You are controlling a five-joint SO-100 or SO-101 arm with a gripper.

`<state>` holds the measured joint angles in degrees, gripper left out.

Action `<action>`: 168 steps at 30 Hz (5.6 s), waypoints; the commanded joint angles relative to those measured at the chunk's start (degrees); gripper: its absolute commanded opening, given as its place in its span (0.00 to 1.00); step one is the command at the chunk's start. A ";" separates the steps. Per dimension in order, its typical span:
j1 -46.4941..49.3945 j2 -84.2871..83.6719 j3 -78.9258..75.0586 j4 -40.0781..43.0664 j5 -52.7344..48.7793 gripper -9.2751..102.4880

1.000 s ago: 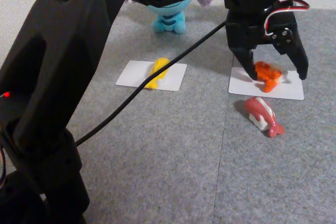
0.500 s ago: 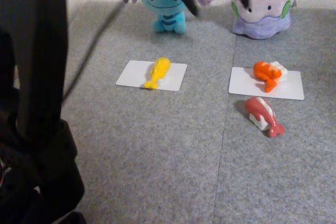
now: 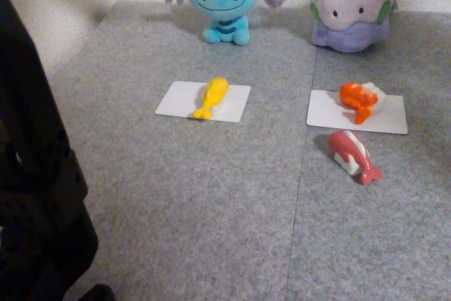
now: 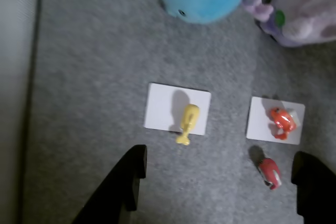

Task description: Wooper wants to eat egg sudhi, and Goomy wants to eat shrimp sushi

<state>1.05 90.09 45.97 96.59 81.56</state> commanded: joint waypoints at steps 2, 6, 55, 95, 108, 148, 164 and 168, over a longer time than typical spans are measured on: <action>-1.93 5.36 -2.11 0.88 2.90 0.37; -2.72 8.17 0.44 0.88 3.96 0.37; -8.44 66.36 122.61 -64.78 7.91 0.37; -8.61 66.45 127.18 -71.98 7.47 0.37; -8.61 66.45 127.18 -71.98 7.47 0.37; -8.61 66.45 127.18 -71.98 7.47 0.37; -8.61 66.45 127.18 -71.98 7.47 0.37; -8.61 66.45 127.18 -71.98 7.47 0.37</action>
<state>-7.47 155.92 173.32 25.40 89.12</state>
